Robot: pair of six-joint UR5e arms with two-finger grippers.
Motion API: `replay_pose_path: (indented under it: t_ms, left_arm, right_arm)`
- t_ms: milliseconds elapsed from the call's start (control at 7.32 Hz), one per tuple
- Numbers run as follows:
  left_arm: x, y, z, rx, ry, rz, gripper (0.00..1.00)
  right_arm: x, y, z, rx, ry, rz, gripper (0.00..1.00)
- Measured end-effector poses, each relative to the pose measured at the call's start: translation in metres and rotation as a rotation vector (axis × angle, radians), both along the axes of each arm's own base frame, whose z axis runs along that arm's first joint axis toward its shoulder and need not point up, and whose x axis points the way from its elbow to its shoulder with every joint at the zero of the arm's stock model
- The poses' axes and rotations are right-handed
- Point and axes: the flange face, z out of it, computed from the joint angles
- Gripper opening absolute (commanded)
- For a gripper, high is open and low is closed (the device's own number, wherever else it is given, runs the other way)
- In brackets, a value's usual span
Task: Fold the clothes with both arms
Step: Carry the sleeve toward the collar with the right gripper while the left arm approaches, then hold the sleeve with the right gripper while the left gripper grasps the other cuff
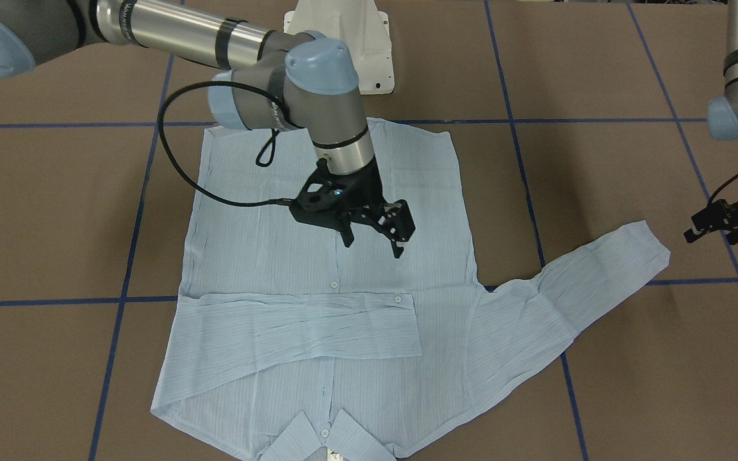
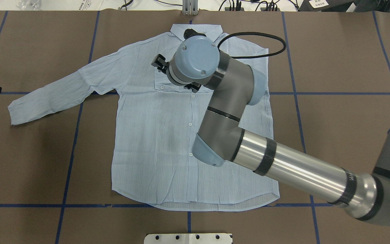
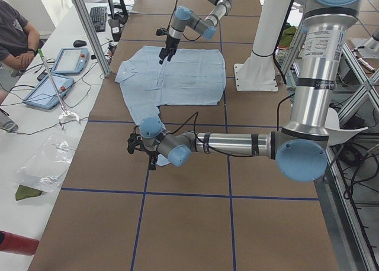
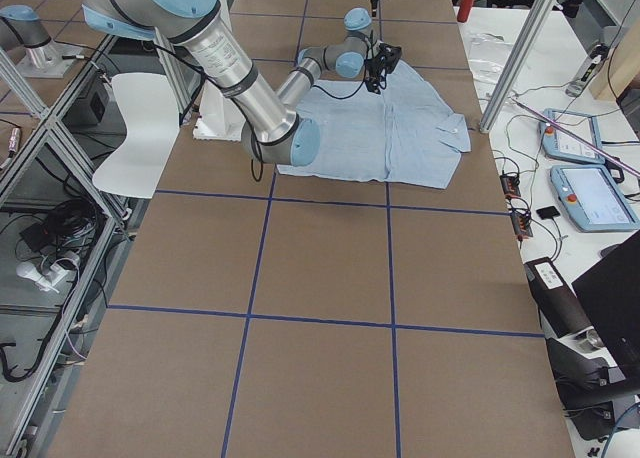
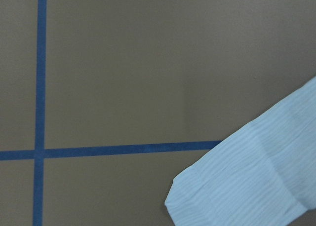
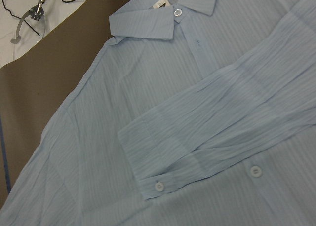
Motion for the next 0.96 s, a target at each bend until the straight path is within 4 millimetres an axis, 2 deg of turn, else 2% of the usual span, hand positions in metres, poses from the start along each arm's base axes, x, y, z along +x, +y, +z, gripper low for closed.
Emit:
replay_pose_path:
  t_ms: [137,273,410,683,956]
  left_arm:
    - [0.018,0.003,0.009,-0.011,0.016,0.004,0.83]
    - [0.032,0.007,0.012,-0.03,0.028,0.003,0.78]
    - [0.04,0.009,0.014,-0.045,0.032,0.005,0.69]
    - [0.046,0.012,0.021,-0.064,0.03,0.008,0.53]
    - [0.049,0.013,0.026,-0.073,0.025,0.011,0.52]
  right_arm:
    - [0.038,0.013,0.023,-0.006,-0.004,-0.004,0.99]
    - [0.071,0.012,0.042,-0.025,-0.01,-0.025,0.99]
    - [0.095,0.005,0.06,-0.045,-0.008,-0.051,0.99]
    - [0.121,0.002,0.091,-0.052,0.019,-0.084,0.99]
    - [0.125,0.002,0.1,-0.051,0.03,-0.092,0.99]
